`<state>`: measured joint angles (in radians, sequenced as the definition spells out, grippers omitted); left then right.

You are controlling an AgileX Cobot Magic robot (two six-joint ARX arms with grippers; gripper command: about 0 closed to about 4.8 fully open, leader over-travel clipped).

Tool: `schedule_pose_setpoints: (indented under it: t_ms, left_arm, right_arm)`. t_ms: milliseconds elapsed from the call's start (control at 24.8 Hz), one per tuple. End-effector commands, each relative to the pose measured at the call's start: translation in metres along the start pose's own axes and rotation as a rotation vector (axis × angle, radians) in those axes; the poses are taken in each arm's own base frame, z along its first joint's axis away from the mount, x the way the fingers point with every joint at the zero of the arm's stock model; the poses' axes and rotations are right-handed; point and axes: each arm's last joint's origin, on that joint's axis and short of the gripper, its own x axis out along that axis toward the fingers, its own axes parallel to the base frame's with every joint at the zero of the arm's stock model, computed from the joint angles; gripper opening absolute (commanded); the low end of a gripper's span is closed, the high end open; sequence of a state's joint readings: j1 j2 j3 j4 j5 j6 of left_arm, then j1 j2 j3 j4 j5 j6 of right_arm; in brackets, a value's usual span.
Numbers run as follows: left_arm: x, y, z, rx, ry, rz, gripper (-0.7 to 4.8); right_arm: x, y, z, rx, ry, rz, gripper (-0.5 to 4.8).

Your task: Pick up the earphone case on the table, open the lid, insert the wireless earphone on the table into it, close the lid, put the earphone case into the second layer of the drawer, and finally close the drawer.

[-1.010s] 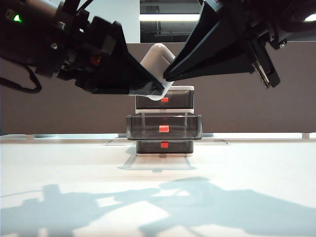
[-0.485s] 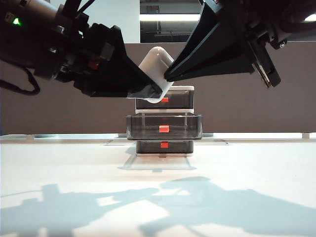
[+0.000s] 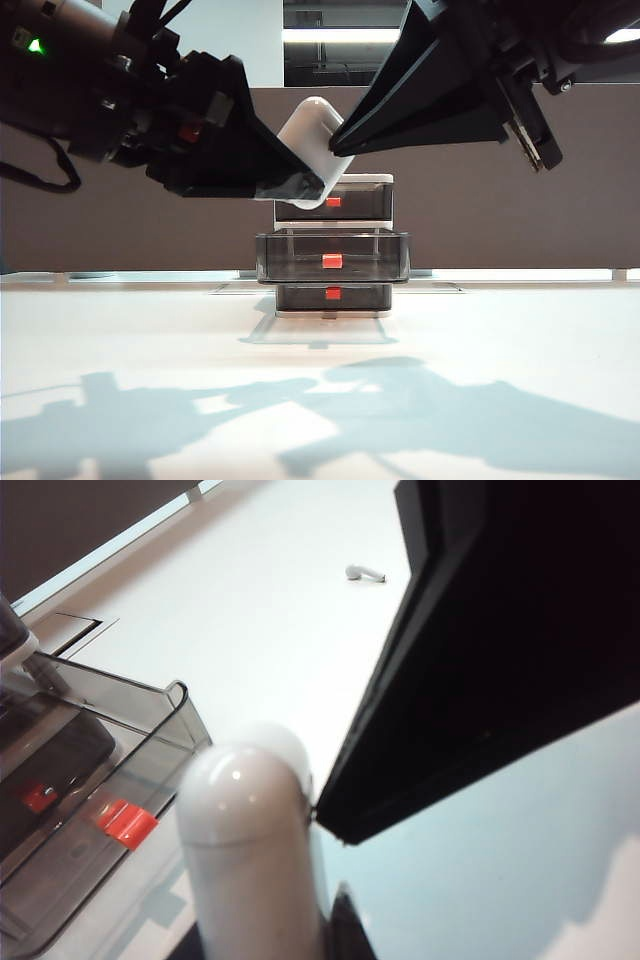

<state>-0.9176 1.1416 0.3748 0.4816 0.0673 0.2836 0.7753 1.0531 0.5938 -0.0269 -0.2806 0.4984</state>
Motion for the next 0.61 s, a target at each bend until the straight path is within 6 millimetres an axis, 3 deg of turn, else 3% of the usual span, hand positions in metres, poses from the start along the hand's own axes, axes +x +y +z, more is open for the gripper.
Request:
schedule_pose_setpoints:
  t_ms: [40,606]
  left_arm:
    - [-0.0002,-0.0003,0.0022,0.006,-0.018,-0.024,0.48]
    - [-0.0002,-0.0004,0.0022,0.006,-0.018,-0.024,0.48]
  right_arm:
    - [-0.0014,0.0033,0.0067,-0.017,-0.06,0.009,-0.01]
    - [-0.0026,0.0038,0.0126,-0.026,-0.118,0.013,-0.01]
